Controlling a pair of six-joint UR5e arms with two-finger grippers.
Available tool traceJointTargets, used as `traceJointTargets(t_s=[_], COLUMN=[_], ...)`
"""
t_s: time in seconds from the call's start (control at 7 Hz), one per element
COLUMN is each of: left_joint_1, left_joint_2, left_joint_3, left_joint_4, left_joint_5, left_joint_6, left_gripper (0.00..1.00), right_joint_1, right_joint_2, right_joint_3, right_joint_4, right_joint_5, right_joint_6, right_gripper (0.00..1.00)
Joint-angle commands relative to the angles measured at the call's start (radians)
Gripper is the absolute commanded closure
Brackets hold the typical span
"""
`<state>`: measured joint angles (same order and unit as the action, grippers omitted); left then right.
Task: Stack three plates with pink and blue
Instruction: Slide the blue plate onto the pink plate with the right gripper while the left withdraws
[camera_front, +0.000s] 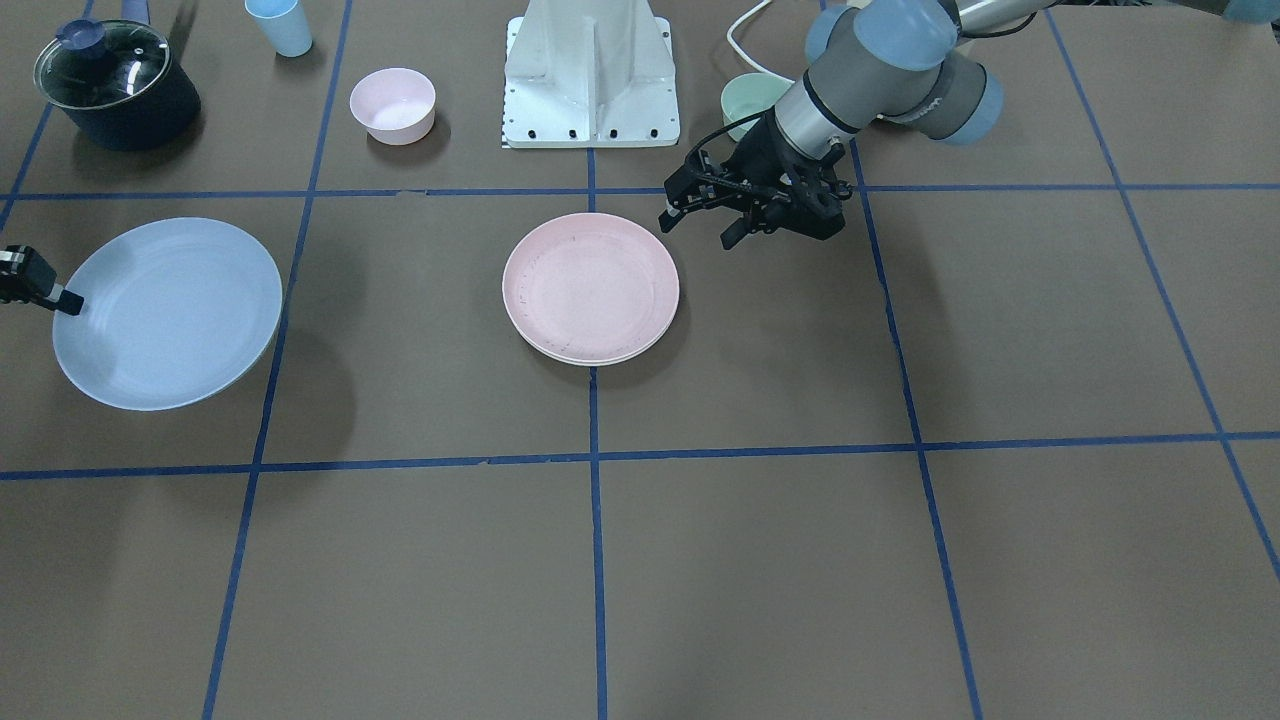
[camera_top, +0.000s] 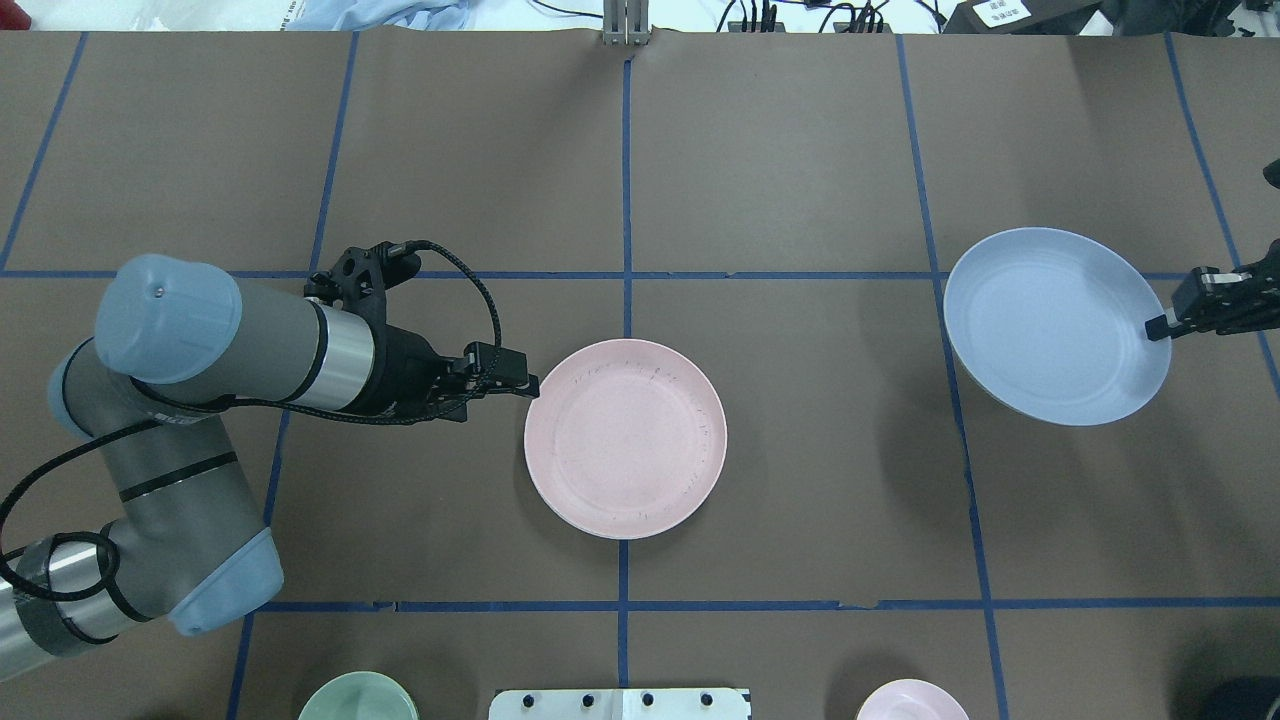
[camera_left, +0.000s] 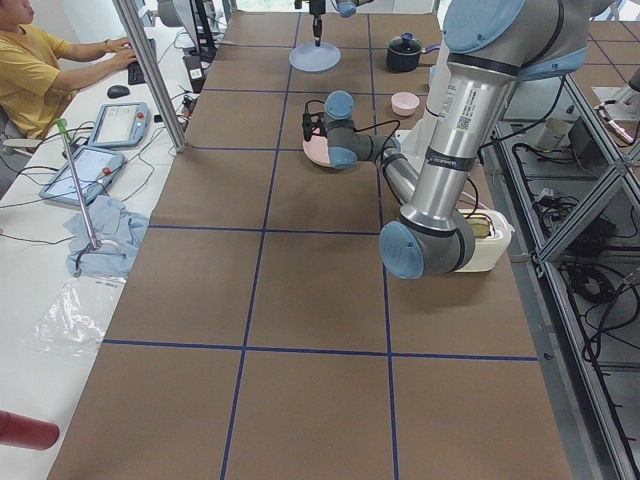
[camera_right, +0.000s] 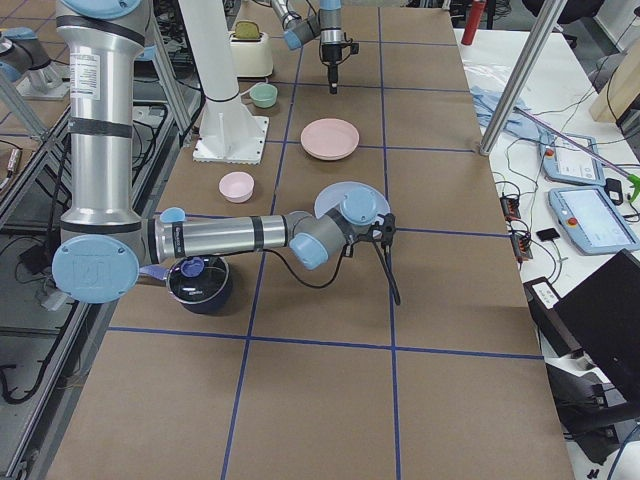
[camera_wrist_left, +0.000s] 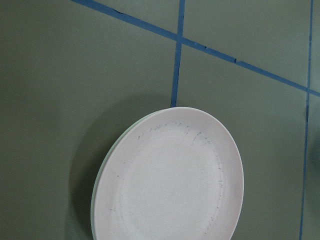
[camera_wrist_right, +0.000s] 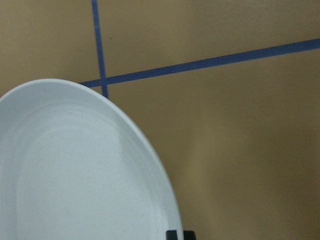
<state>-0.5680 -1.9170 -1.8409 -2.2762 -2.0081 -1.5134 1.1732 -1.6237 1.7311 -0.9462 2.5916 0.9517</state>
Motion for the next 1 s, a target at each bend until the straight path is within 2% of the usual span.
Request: traceJointTargets(t_s=[0.0,0.14,0.29,0.57,0.86], left_joint_1=[-0.021,-0.030,-0.055,-0.177,-0.271], left_joint_2=[0.030,0.030,0.038,0.088,0.127], left_joint_3=[0.006,0.009,0.009,0.009,0.006], left_joint_4=[0.000,0.001,0.003,0.001,0.001], left_joint_5=[-0.003,-0.003,-0.009,-0.130,-0.188], left_joint_6=[0.056,0.067,0.087,0.212,0.307], left_gripper=[0.00,0.00,0.00,0.00,0.00], right_joint_1=[-0.158,-0.261,-0.356,-0.549,-0.648], right_joint_2=[0.081,0.159,0.197,0.240,0.277], right_joint_3=[0.053,0.058,0.089,0.119,0.119], right_joint_4=[0.163,0.214,0.214,0.199,0.158], right_joint_5=[-0.065,-0.140,-0.228,-0.471,-0.571], right_joint_6=[0.401,0.588,0.713,0.794,0.834], right_gripper=[1.00,1.00,1.00,1.00,1.00])
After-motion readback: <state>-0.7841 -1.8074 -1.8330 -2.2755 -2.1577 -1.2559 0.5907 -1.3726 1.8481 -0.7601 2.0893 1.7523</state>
